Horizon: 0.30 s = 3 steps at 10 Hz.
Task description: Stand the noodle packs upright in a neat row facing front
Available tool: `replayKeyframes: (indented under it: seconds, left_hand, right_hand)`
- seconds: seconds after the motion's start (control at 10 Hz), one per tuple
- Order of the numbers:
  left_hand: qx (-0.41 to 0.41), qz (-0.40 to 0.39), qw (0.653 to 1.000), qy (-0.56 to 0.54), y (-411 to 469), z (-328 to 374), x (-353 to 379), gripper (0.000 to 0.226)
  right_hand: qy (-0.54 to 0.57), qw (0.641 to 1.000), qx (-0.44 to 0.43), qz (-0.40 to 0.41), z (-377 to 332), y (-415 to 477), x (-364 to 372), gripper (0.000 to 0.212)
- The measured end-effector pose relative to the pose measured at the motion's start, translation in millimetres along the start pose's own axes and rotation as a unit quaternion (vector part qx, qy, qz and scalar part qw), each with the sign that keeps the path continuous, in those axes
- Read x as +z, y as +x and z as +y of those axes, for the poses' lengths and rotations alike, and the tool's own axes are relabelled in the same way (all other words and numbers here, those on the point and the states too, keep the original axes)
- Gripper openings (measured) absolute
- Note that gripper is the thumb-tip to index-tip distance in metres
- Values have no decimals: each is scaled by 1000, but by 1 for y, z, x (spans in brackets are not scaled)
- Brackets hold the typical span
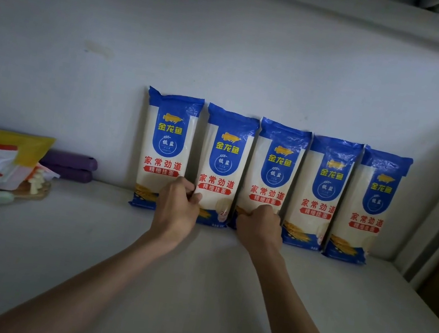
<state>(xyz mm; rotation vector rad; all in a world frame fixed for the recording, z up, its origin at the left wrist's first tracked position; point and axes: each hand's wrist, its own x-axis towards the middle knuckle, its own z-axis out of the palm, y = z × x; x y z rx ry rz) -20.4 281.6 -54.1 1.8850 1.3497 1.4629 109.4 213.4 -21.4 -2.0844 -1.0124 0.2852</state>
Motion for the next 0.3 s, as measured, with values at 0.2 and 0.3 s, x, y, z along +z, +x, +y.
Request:
replayKeyframes:
  seconds: [0.2, 0.3]
  left_hand:
    - [-19, -32, 999, -10, 1, 2, 0, 14]
    - [-45, -51, 997, -38, 1, 14, -11, 17]
  right_hand:
    - [-10, 1000, -4, -13, 3, -21, -20, 29]
    - [-44, 998, -29, -29, 9, -49, -39, 13]
